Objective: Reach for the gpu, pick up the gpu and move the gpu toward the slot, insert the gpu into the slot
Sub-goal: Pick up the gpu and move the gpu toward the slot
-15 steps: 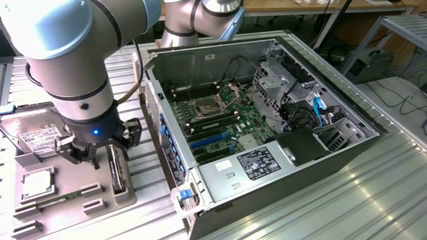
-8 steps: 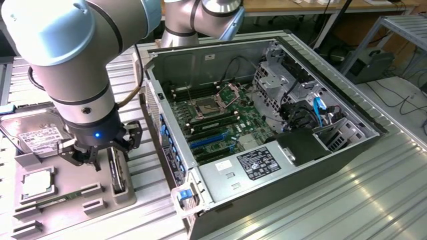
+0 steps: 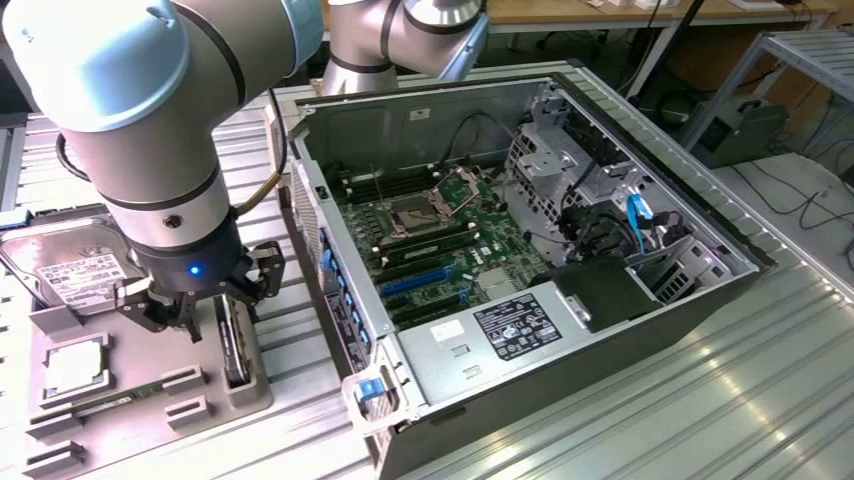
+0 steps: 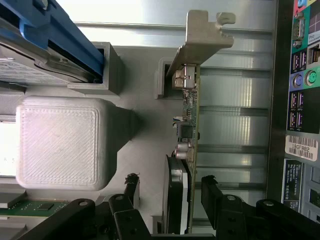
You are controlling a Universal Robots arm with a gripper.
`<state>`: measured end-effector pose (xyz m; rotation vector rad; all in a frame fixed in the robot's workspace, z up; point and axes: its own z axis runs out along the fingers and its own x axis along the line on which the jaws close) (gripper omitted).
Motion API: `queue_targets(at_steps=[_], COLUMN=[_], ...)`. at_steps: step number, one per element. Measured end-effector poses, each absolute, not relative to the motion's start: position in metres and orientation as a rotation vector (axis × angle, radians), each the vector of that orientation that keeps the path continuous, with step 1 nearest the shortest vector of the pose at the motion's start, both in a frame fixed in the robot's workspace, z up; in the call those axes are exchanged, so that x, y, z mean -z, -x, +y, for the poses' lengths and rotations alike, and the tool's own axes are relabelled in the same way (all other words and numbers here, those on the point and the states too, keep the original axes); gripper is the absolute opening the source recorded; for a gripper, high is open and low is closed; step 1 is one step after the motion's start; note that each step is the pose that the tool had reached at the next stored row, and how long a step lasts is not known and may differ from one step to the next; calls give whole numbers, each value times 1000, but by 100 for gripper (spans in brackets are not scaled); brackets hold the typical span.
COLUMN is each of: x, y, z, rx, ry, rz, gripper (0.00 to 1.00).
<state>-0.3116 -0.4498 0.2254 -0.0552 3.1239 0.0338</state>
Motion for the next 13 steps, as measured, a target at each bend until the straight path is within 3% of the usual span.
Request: queue_targets(at_steps=[2,4,5,6,13], x=[-225,-225,-225,-225,-225], y=[312,312,312,312,310], z=[-450,-450,-450,-450,-450], rx=[-34,-34,-34,-34,-34], ry=[55,55,55,55,55], rz=[3124,3124,3124,3124,3124], gripper=[60,47,47,41,41])
